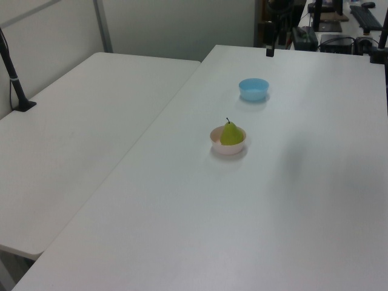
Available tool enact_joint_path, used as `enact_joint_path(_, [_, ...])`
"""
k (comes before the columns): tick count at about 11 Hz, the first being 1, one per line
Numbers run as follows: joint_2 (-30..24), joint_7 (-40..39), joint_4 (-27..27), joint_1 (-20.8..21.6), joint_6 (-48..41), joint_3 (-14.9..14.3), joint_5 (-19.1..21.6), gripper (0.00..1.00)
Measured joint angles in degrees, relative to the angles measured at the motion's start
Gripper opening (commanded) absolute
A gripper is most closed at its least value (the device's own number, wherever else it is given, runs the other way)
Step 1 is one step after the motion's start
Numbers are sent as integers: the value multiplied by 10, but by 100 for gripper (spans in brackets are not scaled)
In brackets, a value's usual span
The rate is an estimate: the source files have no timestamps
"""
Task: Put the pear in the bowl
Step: 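Open the gripper and raise it away from the bowl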
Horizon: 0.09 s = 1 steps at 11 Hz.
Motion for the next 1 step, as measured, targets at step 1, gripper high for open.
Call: enact_joint_path(1, [0,0,-1,0,0,1,0,100])
